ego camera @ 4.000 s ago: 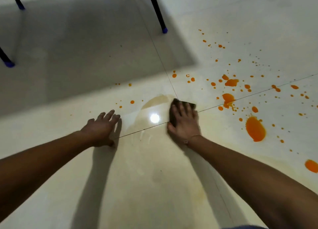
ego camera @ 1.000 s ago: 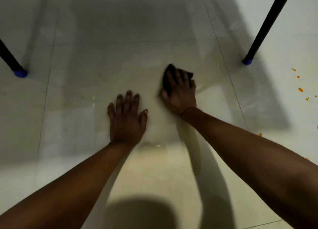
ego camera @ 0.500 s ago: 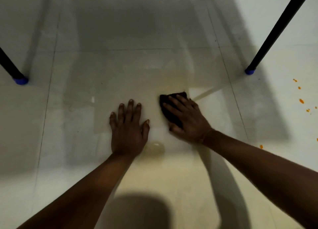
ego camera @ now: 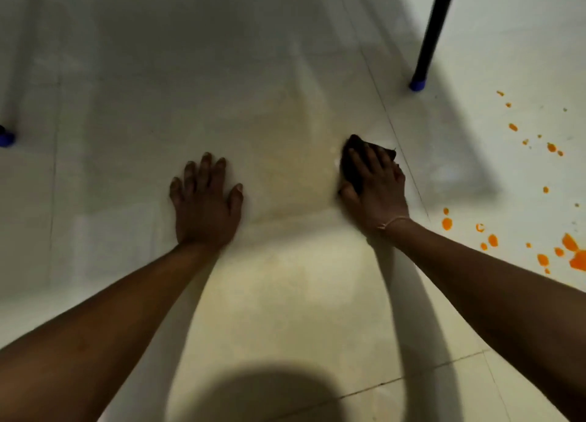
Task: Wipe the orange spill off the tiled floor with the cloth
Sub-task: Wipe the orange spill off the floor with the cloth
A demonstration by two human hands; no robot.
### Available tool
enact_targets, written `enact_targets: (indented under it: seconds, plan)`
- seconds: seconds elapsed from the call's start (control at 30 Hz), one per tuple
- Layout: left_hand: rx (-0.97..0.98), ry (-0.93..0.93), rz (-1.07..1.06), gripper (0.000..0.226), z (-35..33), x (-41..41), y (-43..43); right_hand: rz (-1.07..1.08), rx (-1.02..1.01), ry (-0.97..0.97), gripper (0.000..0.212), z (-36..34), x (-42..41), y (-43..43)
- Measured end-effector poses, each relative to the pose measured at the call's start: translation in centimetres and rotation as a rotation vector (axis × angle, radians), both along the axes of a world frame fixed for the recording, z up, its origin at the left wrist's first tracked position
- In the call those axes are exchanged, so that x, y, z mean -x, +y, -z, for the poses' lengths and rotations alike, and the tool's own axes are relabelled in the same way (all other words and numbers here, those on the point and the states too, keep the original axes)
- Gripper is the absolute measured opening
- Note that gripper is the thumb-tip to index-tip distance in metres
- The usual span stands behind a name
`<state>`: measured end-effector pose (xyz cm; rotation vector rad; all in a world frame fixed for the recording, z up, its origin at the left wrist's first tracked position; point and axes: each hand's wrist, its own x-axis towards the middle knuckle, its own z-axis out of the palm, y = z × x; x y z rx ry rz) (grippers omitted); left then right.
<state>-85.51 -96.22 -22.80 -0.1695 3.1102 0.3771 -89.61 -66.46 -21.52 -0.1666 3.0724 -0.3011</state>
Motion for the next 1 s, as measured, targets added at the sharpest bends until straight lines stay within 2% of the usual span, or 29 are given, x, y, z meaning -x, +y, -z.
enact_targets:
  seconds: [0.03,0.1,0.2,0.33,0.43,0.57,0.7,0.73,0.8,0.9,1.0]
  plan:
    - [0.001,0.002,0.013,0.063,0.1,0.1,0.0,0.047,0.012,0.03,0.075,-0.2,-1.6,-0.2]
    - [0.022,0.011,0.013,0.064,0.0,0.6,-0.1,-0.036,0.045,0.065,0.074,-0.5,-6.8,0.0]
    - [-0.009,-0.012,-0.021,0.068,-0.9,-0.1,1.8,-0.145,0.028,-0.002,0.074,-0.6,-11.8,5.4]
    - [-0.086,0.033,0.269,0.066,-1.7,-3.5,13.0,0.115,-0.093,0.013,0.074,-0.5,-6.3,11.7]
    - [-0.112,-0.005,0.397,0.062,-2.2,-5.0,20.9,0.318,-0.057,0.039,0.073,-0.4,-7.9,13.8]
    - [-0.06,-0.064,0.466,0.063,-2.5,-6.1,23.8,0.317,-0.033,0.0,0.074,-0.4,-16.4,17.2]
    - [-0.037,-0.093,0.487,0.066,-2.4,-6.9,24.7,0.524,-0.041,-0.052,0.071,-0.5,-11.5,17.3]
    - [-0.031,-0.097,0.479,0.067,-2.3,-6.8,24.5,0.507,-0.034,-0.041,0.07,-0.5,-10.7,15.9]
    - [-0.014,-0.096,0.477,0.067,-2.1,-6.8,24.6,0.341,-0.011,-0.001,0.071,-0.6,-12.9,13.6]
    - [-0.01,-0.106,0.477,0.067,-2.4,-7.2,24.9,0.149,0.026,-0.043,0.073,-0.8,-22.1,14.7]
    - [-0.022,-0.153,0.421,0.07,-2.5,-7.5,26.2,0.296,-0.005,-0.055,0.074,-1.0,-23.3,20.4]
